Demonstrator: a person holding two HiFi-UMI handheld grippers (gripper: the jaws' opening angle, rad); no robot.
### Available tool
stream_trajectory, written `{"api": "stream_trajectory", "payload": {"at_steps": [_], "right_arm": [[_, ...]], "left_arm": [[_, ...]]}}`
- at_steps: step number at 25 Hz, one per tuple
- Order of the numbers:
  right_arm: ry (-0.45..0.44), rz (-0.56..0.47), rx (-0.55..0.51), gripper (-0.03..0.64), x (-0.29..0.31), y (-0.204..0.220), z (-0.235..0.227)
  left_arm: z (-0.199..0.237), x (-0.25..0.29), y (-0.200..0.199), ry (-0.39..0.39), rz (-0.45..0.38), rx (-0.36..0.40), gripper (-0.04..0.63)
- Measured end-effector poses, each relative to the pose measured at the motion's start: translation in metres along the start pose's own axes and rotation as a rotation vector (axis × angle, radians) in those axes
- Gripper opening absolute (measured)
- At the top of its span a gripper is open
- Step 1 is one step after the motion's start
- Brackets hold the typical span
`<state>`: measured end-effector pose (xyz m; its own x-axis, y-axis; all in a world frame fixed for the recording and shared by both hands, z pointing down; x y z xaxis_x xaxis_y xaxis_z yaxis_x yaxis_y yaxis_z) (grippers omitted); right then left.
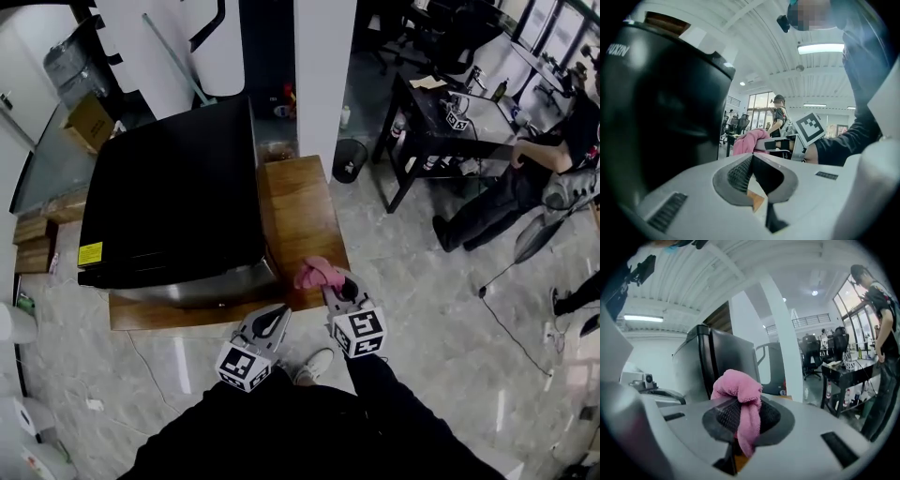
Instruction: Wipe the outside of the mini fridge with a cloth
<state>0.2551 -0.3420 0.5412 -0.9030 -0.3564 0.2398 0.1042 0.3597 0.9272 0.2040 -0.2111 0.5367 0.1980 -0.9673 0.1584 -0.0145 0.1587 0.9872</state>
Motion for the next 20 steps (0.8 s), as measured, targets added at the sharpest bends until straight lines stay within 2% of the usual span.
{"api": "stream_trajectory", "payload": {"at_steps": [3,6,12,15,20], "right_arm": [[-0.013,-0.073,-0.107,0.055,0.001,-0.042,0.019],[0.011,-0.134,-0.201,0.055,0.009,-0.081,0.034],[0.03,-0.158,-0.36,0.055,0.031,-0.13,0.048],[0.01,-0.149,-0.48,0.055,0.043,-0.14,0.061],[-0.085,-0.125,-0.644,0.055,0.062,-0.148,0.071]], "left_arm": [[-0.001,-0.012,-0.028,0.012,-0.019,0.035,0.005],[0.002,-0.026,-0.044,0.022,-0.031,0.061,0.005],[0.003,-0.038,-0.068,0.045,-0.063,0.057,0.005],[0.005,-0.039,-0.076,0.014,-0.073,0.051,0.005],[0.006,-0.02,-0.088,-0.092,-0.098,0.03,0.005]]}}
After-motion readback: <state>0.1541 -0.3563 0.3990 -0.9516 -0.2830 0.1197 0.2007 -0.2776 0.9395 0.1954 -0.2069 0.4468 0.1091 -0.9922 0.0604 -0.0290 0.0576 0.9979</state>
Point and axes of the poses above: the fingertips, and each gripper's own axes: x forward along the fingers, z to its left, y out of its underside, the point moved 3 cm from there along -x, backward along the fingers, and after that the axes turned 8 degrees about x, right-handed, at the moved point
